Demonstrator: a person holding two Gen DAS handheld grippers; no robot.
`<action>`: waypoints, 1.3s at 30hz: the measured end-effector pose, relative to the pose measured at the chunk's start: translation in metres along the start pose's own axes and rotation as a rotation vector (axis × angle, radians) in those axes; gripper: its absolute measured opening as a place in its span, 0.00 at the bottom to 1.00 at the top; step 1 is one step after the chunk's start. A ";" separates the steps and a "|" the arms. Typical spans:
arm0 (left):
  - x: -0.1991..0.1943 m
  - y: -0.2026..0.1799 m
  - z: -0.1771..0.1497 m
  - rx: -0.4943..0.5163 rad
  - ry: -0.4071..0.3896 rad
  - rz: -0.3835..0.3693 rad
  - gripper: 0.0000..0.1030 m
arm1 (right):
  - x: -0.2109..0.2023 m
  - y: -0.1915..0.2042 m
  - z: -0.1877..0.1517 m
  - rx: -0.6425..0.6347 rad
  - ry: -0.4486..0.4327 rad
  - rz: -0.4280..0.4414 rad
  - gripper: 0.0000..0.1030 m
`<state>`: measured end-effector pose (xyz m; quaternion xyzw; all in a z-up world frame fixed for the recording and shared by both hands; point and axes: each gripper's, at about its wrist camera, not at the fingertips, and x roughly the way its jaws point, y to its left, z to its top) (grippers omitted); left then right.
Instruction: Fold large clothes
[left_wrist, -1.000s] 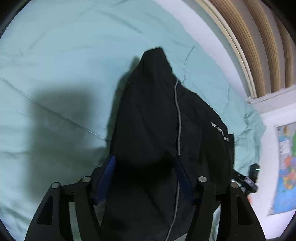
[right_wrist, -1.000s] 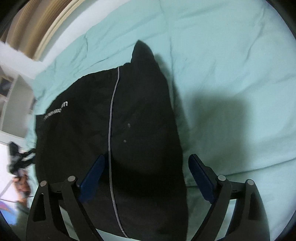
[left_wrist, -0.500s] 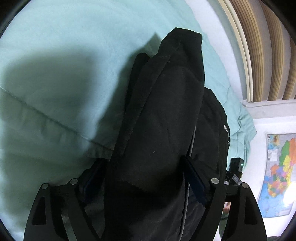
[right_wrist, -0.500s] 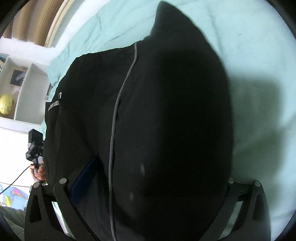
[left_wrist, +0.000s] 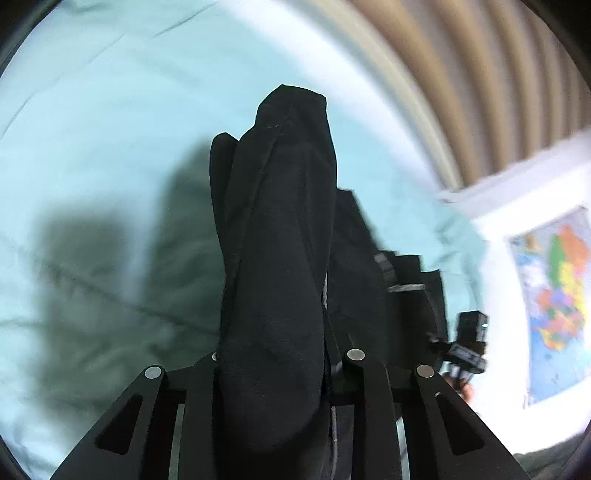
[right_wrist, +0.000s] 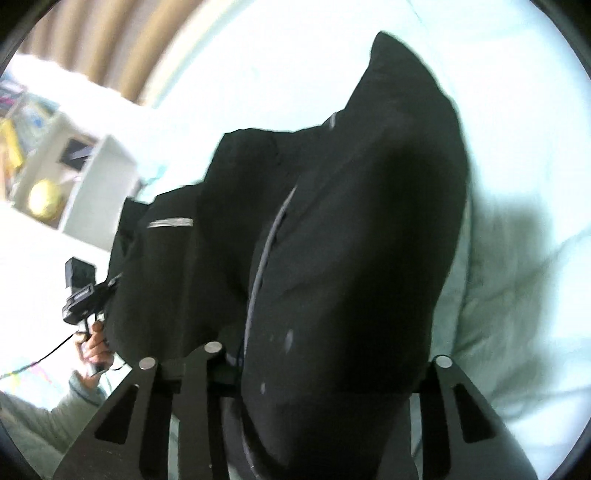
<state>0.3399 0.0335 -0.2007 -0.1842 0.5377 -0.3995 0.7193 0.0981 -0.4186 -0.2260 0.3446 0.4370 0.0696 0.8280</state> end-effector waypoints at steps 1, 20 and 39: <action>-0.005 -0.011 0.000 0.025 -0.011 -0.010 0.24 | -0.010 0.013 -0.002 -0.026 -0.020 0.001 0.39; -0.044 -0.171 -0.075 0.232 -0.019 -0.201 0.24 | -0.237 0.097 -0.075 -0.137 -0.209 -0.264 0.39; -0.008 0.005 -0.214 -0.369 0.152 -0.049 0.33 | -0.203 -0.095 -0.188 0.400 0.031 -0.345 0.64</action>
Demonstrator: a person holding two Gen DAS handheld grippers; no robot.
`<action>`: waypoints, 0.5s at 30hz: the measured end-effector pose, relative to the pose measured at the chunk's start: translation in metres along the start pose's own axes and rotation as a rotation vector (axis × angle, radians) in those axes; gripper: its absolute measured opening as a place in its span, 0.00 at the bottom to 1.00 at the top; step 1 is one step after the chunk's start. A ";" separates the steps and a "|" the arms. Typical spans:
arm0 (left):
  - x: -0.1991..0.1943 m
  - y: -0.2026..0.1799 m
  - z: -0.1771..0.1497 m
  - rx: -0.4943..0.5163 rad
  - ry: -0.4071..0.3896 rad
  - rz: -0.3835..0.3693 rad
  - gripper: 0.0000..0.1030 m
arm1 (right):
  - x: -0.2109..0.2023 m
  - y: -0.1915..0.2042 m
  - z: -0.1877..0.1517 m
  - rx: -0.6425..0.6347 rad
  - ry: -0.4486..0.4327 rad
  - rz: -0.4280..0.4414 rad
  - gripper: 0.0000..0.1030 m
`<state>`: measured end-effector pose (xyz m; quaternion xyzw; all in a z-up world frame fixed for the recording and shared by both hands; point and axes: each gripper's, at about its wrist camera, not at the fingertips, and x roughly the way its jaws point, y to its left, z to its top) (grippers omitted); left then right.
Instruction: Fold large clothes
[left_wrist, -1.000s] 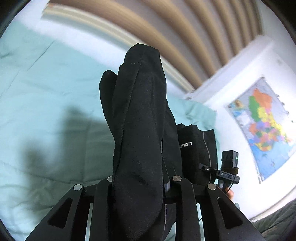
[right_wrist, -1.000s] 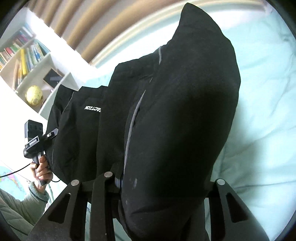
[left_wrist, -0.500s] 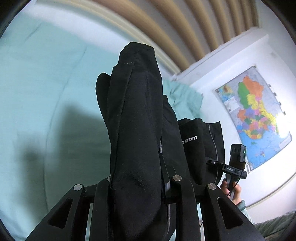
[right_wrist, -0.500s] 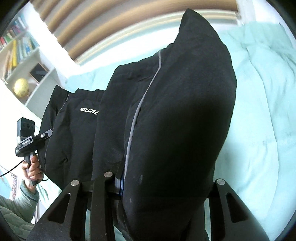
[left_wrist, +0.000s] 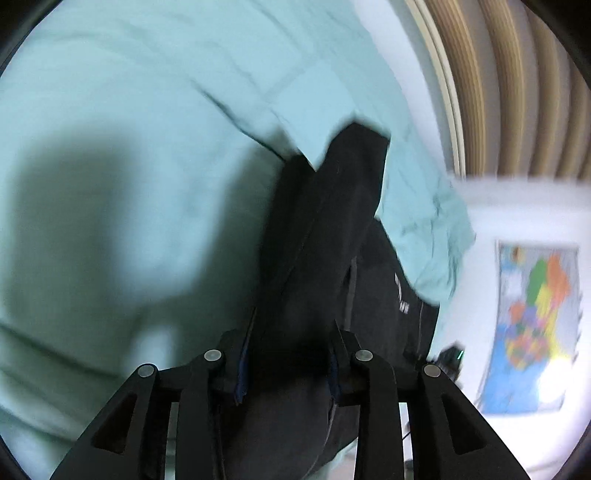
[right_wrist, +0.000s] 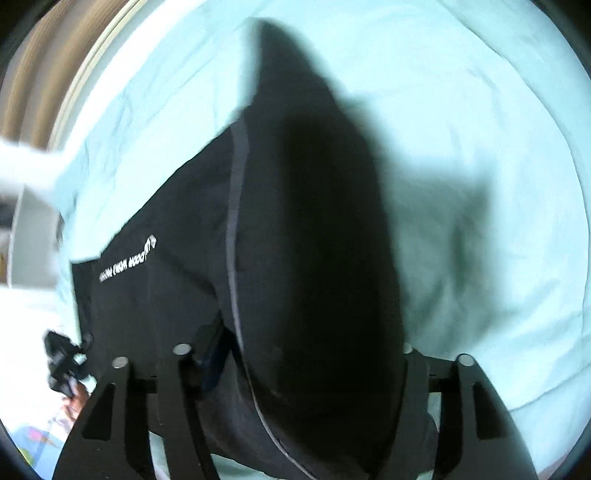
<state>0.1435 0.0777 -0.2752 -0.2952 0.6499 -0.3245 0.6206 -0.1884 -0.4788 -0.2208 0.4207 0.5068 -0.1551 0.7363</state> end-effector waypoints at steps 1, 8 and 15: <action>-0.011 0.000 -0.001 0.000 -0.023 0.006 0.34 | -0.006 -0.006 -0.004 0.019 -0.002 0.008 0.64; -0.067 -0.059 -0.030 0.213 -0.118 0.125 0.44 | -0.063 0.019 -0.042 0.000 -0.103 -0.168 0.70; -0.019 -0.121 -0.090 0.491 -0.008 0.212 0.44 | -0.073 0.107 -0.093 -0.106 -0.217 -0.211 0.81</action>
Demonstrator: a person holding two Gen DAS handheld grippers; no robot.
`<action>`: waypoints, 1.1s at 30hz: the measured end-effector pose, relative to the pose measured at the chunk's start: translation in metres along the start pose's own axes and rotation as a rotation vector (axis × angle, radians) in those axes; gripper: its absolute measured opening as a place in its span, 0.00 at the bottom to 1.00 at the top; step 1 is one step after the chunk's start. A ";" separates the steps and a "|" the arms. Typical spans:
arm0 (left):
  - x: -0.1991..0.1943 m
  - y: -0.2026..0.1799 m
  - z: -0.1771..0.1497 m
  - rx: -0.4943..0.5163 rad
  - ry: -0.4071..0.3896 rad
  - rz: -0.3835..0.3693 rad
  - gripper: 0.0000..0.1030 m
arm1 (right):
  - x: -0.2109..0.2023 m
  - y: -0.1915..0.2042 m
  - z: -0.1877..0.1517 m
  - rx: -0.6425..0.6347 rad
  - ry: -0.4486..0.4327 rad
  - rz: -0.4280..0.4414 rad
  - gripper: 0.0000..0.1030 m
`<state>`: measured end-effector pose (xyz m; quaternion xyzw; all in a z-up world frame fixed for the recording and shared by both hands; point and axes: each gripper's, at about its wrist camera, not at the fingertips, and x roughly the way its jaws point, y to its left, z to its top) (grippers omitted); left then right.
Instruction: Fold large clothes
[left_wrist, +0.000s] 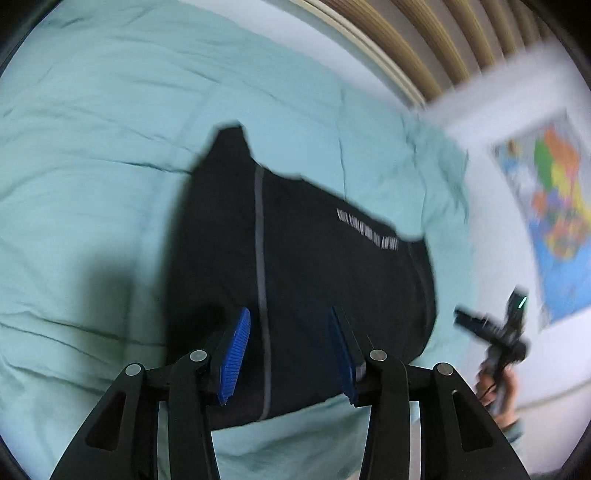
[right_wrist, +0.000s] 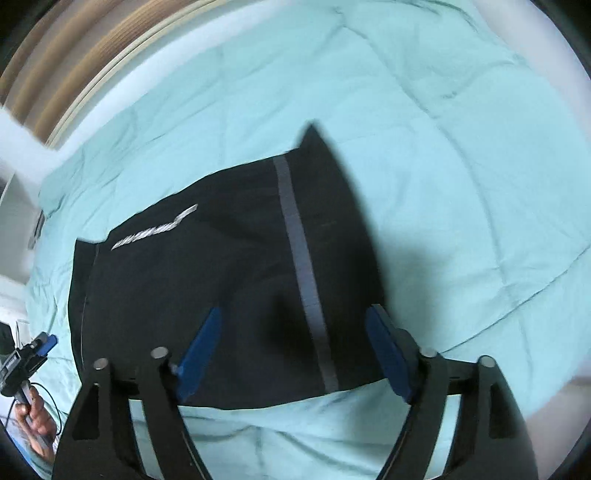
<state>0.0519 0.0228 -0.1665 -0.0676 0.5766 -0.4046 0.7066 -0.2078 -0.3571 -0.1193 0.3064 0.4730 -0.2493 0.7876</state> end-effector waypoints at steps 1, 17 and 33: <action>0.012 -0.005 -0.006 0.035 0.030 0.032 0.44 | 0.007 0.015 -0.007 -0.022 0.002 -0.007 0.81; 0.051 -0.007 -0.027 0.203 0.149 0.207 0.44 | 0.076 0.083 -0.043 0.028 0.117 -0.243 0.83; -0.081 -0.120 -0.013 0.316 -0.150 0.319 0.45 | -0.084 0.189 -0.076 0.014 -0.202 -0.257 0.86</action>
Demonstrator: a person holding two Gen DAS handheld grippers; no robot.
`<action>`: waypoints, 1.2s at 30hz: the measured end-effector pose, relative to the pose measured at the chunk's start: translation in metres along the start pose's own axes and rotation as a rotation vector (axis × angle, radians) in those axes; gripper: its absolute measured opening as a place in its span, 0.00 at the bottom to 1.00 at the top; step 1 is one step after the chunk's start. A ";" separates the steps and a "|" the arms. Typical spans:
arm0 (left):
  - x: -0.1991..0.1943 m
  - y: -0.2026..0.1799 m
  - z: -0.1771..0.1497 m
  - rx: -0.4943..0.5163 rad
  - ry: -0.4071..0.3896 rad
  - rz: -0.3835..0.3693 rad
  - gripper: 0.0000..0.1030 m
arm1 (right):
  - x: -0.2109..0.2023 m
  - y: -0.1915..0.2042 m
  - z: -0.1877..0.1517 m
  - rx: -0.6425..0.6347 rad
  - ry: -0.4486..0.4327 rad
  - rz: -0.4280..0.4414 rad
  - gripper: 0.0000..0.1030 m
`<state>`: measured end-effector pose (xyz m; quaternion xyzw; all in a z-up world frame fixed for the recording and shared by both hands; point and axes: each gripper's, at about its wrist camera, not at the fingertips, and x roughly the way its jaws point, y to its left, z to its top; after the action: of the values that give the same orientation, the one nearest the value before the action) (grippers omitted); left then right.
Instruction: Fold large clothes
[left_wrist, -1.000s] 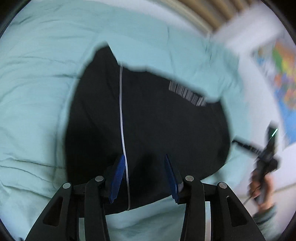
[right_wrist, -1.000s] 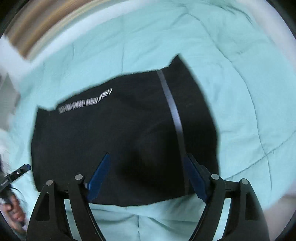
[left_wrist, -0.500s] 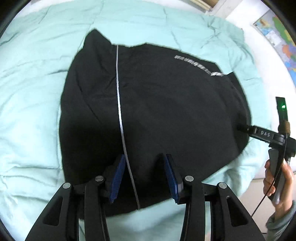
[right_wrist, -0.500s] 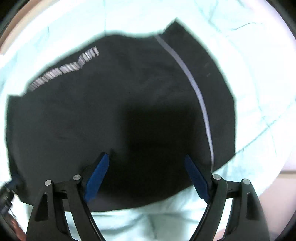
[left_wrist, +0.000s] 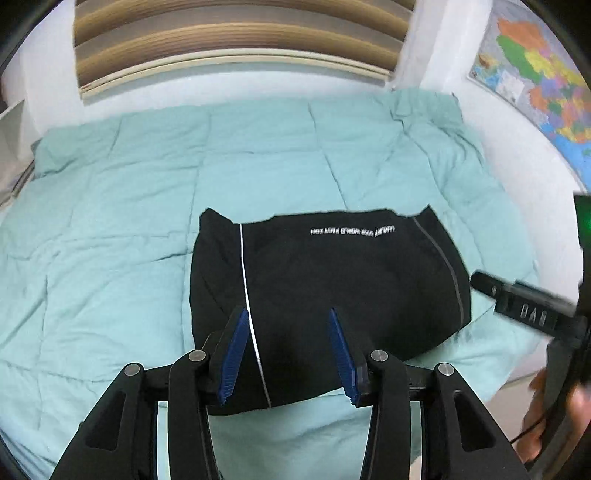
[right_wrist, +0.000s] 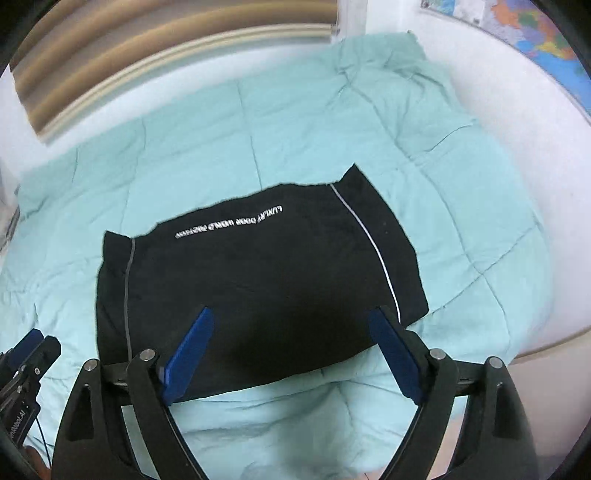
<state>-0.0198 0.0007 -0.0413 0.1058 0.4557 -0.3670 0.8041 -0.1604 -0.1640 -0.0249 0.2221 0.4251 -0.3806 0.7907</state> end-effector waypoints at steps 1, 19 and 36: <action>-0.005 0.001 0.000 -0.033 -0.003 0.008 0.46 | -0.008 0.003 -0.002 -0.001 -0.014 -0.002 0.86; -0.039 -0.042 0.015 -0.078 -0.086 0.230 0.53 | -0.041 -0.006 0.012 -0.120 -0.099 -0.004 0.86; -0.015 -0.136 0.011 -0.107 -0.061 0.333 0.55 | -0.022 -0.069 0.034 -0.186 -0.060 0.081 0.87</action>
<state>-0.1102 -0.0938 -0.0005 0.1260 0.4262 -0.2069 0.8716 -0.2056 -0.2206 0.0097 0.1531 0.4254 -0.3139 0.8349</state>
